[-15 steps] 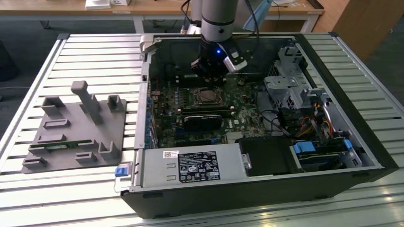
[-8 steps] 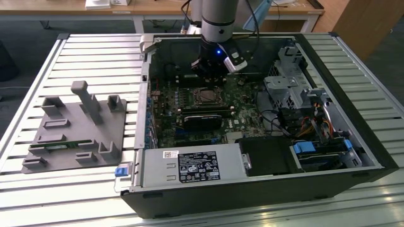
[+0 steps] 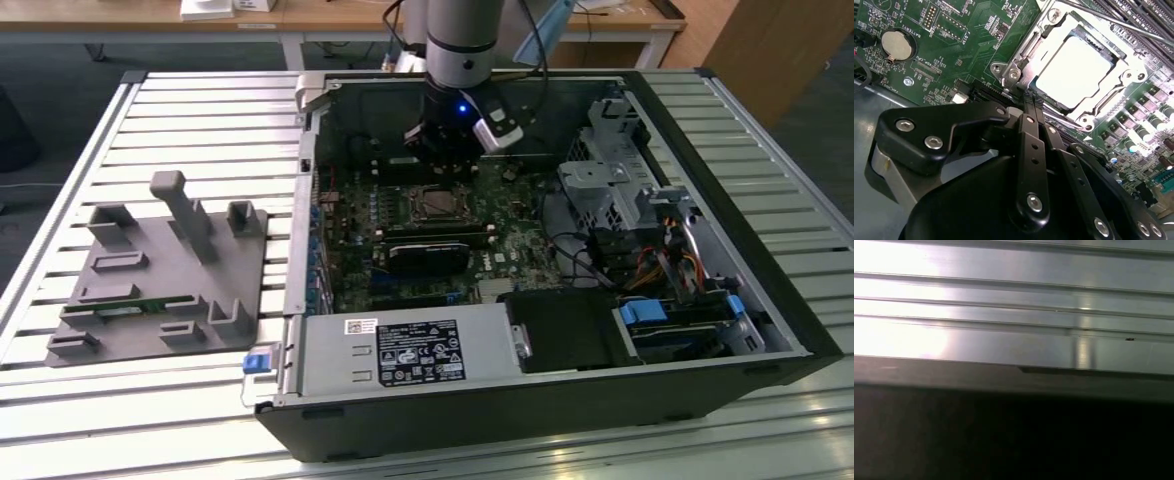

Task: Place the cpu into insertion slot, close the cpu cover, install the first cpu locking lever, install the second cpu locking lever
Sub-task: 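Install the first cpu locking lever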

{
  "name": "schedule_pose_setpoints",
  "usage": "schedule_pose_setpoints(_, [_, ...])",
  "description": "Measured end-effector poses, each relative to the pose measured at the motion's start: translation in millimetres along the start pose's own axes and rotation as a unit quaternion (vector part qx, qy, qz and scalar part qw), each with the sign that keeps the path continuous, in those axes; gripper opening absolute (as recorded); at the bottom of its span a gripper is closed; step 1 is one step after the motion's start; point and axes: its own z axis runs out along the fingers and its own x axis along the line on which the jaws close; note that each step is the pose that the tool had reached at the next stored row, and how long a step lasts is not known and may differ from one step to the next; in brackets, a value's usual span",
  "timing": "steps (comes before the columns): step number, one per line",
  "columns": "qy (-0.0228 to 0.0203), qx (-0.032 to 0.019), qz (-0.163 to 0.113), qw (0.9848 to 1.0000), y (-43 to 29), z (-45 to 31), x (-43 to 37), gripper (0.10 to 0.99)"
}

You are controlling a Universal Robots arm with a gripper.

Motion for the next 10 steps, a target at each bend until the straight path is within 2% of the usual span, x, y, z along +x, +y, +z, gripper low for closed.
schedule_pose_setpoints(1, [0.0002,0.0026,0.0,1.0,0.0,-0.1,0.0,0.118])
schedule_pose_setpoints(2, [0.0005,0.0085,0.0,1.0,-0.1,-0.1,0.0,0.118])
schedule_pose_setpoints(6, [0.0009,0.0184,0.0,0.9998,0.2,0.2,0.0,0.118])
schedule_pose_setpoints(10, [0.0012,0.0238,0.0,0.9997,0.7,0.5,-0.1,0.118])
